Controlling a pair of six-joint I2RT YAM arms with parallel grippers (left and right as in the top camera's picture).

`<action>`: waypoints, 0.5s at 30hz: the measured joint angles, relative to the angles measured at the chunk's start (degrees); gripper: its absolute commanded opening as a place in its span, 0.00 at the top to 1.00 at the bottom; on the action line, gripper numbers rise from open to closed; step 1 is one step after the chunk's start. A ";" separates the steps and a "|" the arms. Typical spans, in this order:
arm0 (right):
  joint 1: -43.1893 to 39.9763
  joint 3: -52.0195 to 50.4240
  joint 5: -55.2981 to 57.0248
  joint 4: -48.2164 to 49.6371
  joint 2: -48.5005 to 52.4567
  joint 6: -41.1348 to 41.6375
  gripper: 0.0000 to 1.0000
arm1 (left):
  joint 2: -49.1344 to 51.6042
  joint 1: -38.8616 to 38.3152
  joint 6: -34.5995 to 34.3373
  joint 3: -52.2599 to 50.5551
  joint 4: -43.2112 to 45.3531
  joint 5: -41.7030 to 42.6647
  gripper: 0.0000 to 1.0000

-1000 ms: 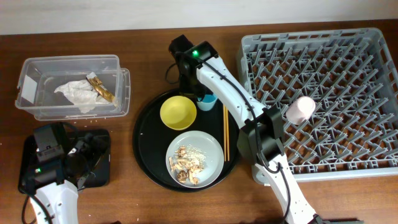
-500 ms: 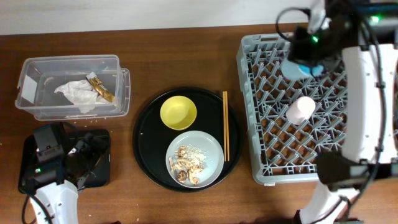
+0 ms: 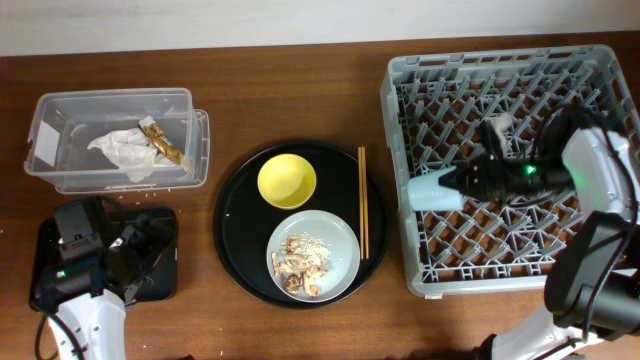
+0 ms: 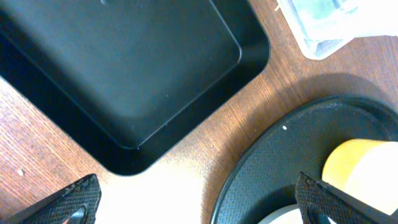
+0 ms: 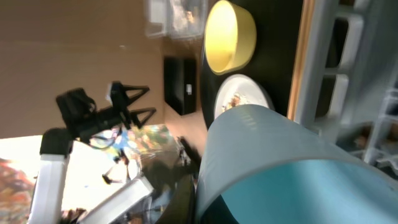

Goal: Sort waste into correct bins and load items into the dishwasher rack
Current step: 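Place the blue cup in the dish rack beside the pink cup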

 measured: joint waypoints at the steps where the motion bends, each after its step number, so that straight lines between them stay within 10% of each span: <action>1: -0.07 -3.41 -2.25 1.75 0.07 -0.59 0.96 | 0.00 0.00 0.00 0.00 0.00 0.00 0.01; 15: 2.78 -4.98 -16.63 13.60 7.85 3.93 0.89 | 0.00 0.00 0.00 0.00 0.00 0.00 0.01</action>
